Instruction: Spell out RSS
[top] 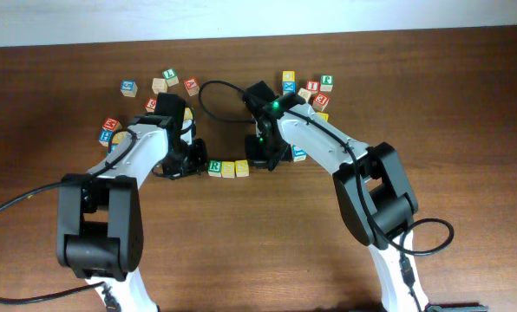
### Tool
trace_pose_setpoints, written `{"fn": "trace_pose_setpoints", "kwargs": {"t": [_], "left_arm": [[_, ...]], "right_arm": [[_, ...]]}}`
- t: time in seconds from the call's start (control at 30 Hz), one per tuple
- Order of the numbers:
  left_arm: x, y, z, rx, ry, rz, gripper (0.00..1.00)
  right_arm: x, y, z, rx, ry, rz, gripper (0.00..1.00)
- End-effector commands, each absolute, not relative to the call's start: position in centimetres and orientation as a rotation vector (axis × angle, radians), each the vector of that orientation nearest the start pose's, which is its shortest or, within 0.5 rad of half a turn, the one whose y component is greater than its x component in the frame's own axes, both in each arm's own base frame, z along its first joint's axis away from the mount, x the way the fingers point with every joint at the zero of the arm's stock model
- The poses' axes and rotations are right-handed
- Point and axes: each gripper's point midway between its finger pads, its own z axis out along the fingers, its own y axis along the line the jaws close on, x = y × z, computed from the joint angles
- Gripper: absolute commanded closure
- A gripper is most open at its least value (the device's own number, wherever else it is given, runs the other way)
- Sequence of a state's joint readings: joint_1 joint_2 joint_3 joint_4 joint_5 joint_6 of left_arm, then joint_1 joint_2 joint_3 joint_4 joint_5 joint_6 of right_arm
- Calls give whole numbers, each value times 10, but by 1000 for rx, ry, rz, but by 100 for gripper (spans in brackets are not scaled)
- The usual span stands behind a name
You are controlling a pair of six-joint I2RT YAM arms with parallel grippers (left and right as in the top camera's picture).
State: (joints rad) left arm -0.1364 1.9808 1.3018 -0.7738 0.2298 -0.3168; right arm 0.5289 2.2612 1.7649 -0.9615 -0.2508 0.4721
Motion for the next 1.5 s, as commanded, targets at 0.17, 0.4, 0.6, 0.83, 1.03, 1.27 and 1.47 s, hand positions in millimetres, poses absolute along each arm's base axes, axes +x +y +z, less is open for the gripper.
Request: {"fn": "trace_pose_setpoints", "kwargs": {"t": [0.17, 0.4, 0.6, 0.83, 1.03, 1.27, 1.47], "left_arm": [[372, -100, 7, -246, 3055, -478, 100], [371, -101, 8, -246, 3056, -490, 100], [370, -104, 8, -245, 3059, -517, 100], [369, -104, 8, -246, 3061, -517, 100], [368, -106, 9, -244, 3063, -541, 100], [366, -114, 10, -222, 3068, -568, 100], [366, -115, 10, -220, 3068, -567, 100]], "right_arm": [[366, 275, 6, -102, 3174, 495, 96], [364, 279, 7, -105, 3180, 532, 96], [363, 281, 8, -108, 3180, 555, 96], [360, 288, 9, -129, 3177, 574, 96], [359, 289, 9, -129, 3179, 585, 96], [359, 289, 10, -130, 3180, 591, 96], [360, 290, 10, -132, 3176, 593, 96]]}}
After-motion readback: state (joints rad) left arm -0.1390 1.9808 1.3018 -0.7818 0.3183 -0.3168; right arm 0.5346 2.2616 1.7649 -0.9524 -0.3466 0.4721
